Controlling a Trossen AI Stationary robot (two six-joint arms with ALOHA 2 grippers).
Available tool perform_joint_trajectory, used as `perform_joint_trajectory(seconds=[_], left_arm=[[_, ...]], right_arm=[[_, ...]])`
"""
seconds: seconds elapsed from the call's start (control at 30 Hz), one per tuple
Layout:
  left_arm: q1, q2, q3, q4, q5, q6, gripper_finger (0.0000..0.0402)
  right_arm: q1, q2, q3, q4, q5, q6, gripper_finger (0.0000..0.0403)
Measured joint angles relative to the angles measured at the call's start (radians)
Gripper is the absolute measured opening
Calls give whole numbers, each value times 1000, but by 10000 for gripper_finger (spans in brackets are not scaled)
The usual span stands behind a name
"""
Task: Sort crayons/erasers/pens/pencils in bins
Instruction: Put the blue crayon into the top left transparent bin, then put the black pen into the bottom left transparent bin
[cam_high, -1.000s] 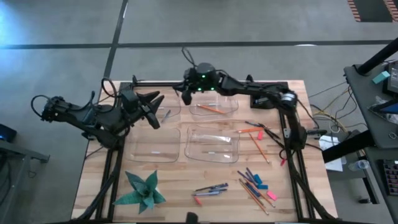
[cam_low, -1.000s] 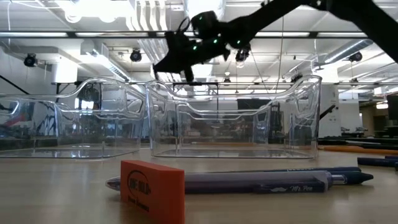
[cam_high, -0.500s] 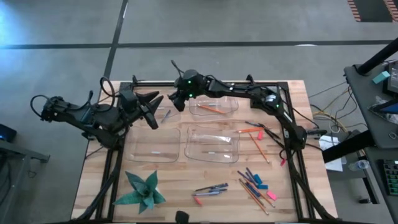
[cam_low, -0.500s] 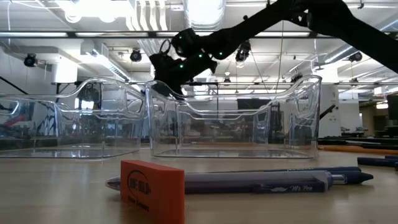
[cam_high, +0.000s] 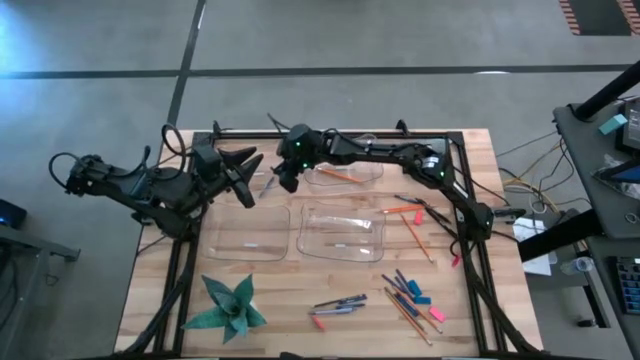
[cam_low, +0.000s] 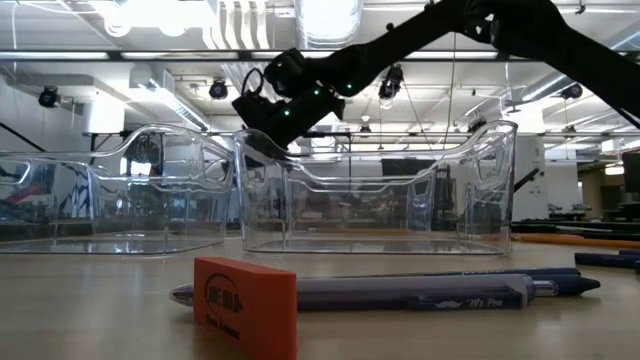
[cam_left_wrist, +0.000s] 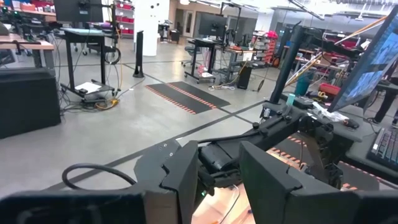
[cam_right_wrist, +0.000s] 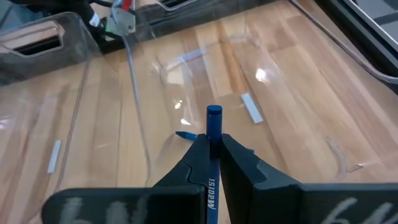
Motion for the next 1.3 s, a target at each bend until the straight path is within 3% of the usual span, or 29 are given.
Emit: perform_joint_trajectory(seconds=[0.6, 1.3], left_arm=[[0, 27, -1, 2, 8, -1, 105], [-1, 24, -1, 1, 14, -1, 105]], right_arm=[[32, 7, -6, -25, 49, -10, 16], [32, 7, -6, -26, 49, -1, 68]])
